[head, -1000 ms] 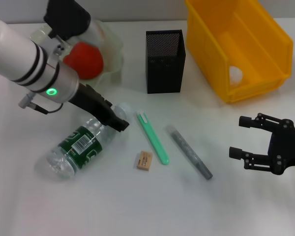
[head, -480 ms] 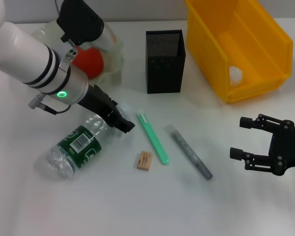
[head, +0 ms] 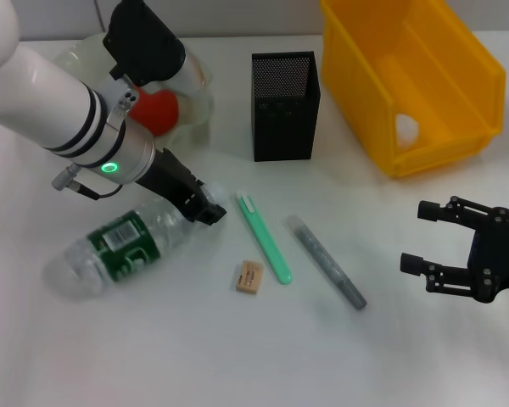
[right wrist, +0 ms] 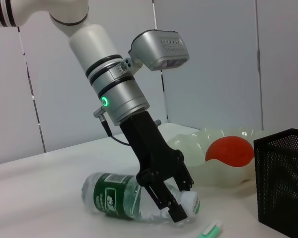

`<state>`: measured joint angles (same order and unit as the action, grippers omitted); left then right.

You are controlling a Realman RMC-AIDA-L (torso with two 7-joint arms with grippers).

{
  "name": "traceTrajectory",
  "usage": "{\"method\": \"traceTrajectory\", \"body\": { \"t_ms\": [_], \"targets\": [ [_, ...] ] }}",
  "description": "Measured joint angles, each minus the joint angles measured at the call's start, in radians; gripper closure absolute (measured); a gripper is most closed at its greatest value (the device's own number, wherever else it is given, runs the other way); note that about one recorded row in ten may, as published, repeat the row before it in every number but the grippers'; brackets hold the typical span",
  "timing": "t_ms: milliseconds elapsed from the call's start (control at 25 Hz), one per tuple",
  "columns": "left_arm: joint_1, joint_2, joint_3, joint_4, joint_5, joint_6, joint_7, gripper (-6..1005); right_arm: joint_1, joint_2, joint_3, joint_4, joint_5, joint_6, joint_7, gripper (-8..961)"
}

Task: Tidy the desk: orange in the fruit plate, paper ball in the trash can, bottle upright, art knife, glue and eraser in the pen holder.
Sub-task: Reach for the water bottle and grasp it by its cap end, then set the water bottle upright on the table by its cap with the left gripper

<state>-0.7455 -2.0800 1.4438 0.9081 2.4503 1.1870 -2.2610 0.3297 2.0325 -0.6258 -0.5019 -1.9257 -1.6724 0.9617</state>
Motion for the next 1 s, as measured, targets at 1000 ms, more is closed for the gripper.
{"method": "traceTrajectory", "body": {
  "t_ms": [1000],
  "targets": [
    [0.200,0.012,-0.097,0.335,-0.209,0.134,0.103,559,0.000,0.004,-0.006,0.002,-0.007,-0.004,-0.005,137]
  ]
}}
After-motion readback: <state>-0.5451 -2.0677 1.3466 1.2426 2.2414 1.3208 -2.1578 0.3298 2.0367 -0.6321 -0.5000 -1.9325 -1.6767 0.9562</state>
